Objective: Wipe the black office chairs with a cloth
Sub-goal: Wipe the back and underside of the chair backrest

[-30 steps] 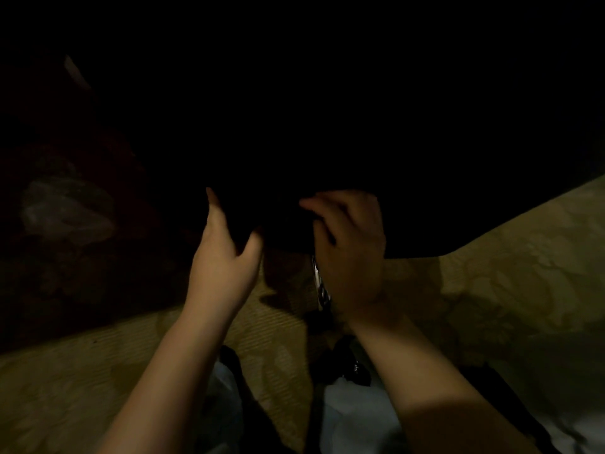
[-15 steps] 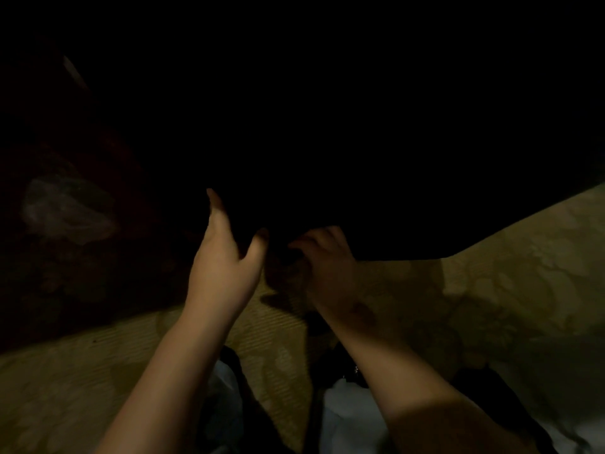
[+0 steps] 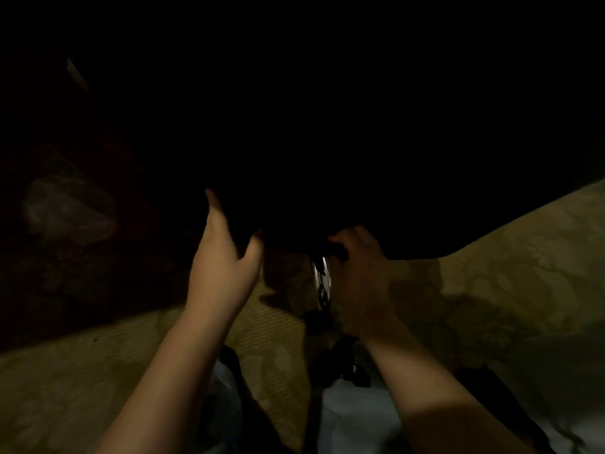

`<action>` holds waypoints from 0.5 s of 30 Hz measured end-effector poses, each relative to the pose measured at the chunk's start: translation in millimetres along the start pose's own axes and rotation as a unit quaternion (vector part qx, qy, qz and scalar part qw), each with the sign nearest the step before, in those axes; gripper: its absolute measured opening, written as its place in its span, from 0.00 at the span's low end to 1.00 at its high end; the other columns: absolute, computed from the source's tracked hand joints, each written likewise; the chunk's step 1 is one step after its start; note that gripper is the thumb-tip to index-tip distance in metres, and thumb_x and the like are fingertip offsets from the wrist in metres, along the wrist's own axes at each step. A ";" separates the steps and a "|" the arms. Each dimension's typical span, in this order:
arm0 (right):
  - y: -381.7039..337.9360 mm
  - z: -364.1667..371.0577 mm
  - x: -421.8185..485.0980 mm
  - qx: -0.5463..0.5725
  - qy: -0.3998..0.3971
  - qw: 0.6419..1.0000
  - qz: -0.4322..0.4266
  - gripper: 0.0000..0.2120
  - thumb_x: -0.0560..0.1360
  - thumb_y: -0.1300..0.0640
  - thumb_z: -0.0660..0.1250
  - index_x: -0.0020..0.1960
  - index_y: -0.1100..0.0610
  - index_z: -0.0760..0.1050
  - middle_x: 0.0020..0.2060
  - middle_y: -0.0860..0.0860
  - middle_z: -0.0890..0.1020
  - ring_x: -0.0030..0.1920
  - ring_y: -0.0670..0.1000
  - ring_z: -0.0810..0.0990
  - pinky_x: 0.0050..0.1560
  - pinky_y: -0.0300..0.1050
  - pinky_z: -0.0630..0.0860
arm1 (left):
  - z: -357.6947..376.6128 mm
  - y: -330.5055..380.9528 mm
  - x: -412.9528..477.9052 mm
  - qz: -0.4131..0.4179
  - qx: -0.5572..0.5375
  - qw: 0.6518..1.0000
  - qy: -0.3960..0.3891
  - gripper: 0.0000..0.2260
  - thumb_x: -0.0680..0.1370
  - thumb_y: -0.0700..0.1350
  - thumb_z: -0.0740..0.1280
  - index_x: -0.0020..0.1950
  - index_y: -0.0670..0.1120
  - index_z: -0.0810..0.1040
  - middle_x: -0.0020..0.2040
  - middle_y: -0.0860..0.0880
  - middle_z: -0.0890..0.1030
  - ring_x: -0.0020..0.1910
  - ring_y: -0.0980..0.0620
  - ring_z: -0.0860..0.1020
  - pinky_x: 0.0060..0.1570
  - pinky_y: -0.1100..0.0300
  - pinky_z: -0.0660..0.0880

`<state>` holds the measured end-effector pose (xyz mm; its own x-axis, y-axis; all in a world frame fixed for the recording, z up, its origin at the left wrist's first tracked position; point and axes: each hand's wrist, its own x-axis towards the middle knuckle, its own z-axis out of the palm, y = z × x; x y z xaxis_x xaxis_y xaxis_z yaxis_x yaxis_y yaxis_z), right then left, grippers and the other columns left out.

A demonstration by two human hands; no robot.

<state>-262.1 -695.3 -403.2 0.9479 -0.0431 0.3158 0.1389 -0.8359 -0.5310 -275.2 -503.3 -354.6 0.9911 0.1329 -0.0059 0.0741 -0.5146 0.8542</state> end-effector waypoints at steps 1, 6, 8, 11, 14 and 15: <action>4.1 12.4 -5.7 -0.007 -0.050 0.999 0.006 0.11 0.68 0.63 0.65 0.49 0.59 0.81 0.49 0.57 0.82 0.48 0.59 0.82 0.45 0.48 0.78 | 0.0 -0.2 0.3 0.002 0.003 1.000 -0.001 0.38 0.78 0.52 0.63 0.79 0.56 0.41 0.76 0.52 0.62 0.71 0.49 0.66 0.59 0.58 0.68; 15.7 37.3 -17.7 -0.047 -0.113 0.992 0.011 0.13 0.67 0.58 0.63 0.47 0.58 0.82 0.47 0.56 0.82 0.47 0.61 0.82 0.46 0.52 0.79 | -0.3 -0.7 -1.1 0.005 0.016 1.000 -0.003 0.38 0.78 0.52 0.63 0.78 0.57 0.40 0.75 0.53 0.64 0.67 0.56 0.68 0.51 0.67 0.68; 5.2 30.8 -14.3 -0.040 -0.104 0.994 -0.015 0.21 0.66 0.50 0.56 0.46 0.60 0.82 0.47 0.57 0.83 0.48 0.62 0.81 0.47 0.53 0.77 | -0.4 -1.4 -0.7 0.005 0.024 1.000 -0.004 0.37 0.78 0.52 0.63 0.79 0.57 0.40 0.74 0.53 0.65 0.64 0.60 0.67 0.46 0.74 0.65; -19.5 9.5 -4.7 -0.008 -0.043 0.999 -0.018 0.25 0.66 0.45 0.55 0.47 0.62 0.82 0.50 0.58 0.82 0.52 0.61 0.78 0.51 0.53 0.75 | -0.8 -0.9 0.0 0.003 0.023 1.000 -0.001 0.37 0.78 0.52 0.63 0.78 0.57 0.41 0.74 0.51 0.66 0.67 0.54 0.69 0.49 0.69 0.67; -32.6 -19.8 9.1 0.022 0.089 0.994 -0.058 0.11 0.70 0.60 0.62 0.50 0.58 0.79 0.51 0.54 0.80 0.55 0.55 0.74 0.52 0.52 0.77 | -2.1 -0.1 -2.1 0.001 0.016 1.000 -0.002 0.36 0.79 0.51 0.63 0.77 0.60 0.41 0.74 0.50 0.66 0.68 0.50 0.70 0.53 0.62 0.68; -33.6 -32.6 12.8 0.025 0.147 0.987 -0.067 0.10 0.71 0.63 0.63 0.51 0.56 0.78 0.52 0.52 0.78 0.55 0.55 0.74 0.54 0.48 0.75 | -2.5 0.1 -2.8 0.000 0.008 1.000 -0.004 0.35 0.79 0.51 0.63 0.77 0.61 0.42 0.74 0.50 0.66 0.68 0.50 0.70 0.53 0.62 0.68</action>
<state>-263.9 -685.6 -355.7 0.7974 -0.0971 0.5956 0.2778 -0.8171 -0.5052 -278.3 -501.6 -353.2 0.9919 0.1264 -0.0088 0.0749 -0.5285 0.8456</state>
